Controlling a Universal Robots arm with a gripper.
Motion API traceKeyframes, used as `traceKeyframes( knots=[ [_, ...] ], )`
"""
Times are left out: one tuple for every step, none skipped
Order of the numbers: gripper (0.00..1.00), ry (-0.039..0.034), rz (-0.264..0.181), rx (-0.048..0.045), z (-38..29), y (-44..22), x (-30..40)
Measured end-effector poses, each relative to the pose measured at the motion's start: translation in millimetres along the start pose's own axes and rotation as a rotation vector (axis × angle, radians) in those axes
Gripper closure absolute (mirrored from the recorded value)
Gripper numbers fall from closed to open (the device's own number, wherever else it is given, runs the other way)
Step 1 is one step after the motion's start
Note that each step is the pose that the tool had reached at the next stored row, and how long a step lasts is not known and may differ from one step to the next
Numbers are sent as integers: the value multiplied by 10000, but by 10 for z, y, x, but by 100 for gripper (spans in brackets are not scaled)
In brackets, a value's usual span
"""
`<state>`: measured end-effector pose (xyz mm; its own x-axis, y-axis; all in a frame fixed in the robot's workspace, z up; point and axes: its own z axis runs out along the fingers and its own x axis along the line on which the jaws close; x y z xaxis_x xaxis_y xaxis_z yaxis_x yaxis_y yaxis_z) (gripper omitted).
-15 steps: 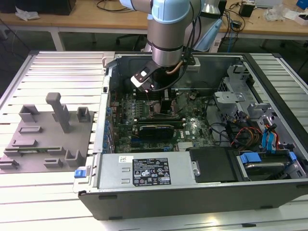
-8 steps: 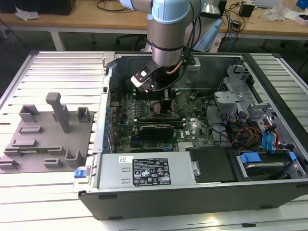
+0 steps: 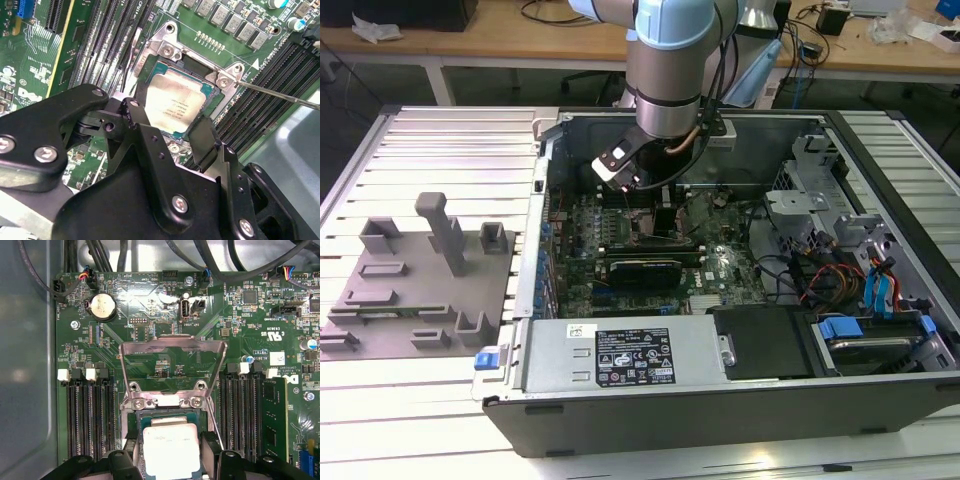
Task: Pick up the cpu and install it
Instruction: 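Place the cpu into insertion slot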
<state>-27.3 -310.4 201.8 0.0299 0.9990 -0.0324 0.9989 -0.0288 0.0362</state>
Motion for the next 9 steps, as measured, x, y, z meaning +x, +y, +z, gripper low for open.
traceKeyframes(
  knots=[
    [40,0,0,0,0,0,0],
    [40,0,0,0,0,0,0],
    [41,2,1,2,0,0,0],
    [47,1,1,0,0,0,0],
    [47,1,1,0,0,0,0],
    [47,0,2,0,0,0,0],
    [47,0,2,0,0,0,0],
    [47,0,3,0,0,0,0],
    [47,0,8,0,0,0,0]
  ],
)
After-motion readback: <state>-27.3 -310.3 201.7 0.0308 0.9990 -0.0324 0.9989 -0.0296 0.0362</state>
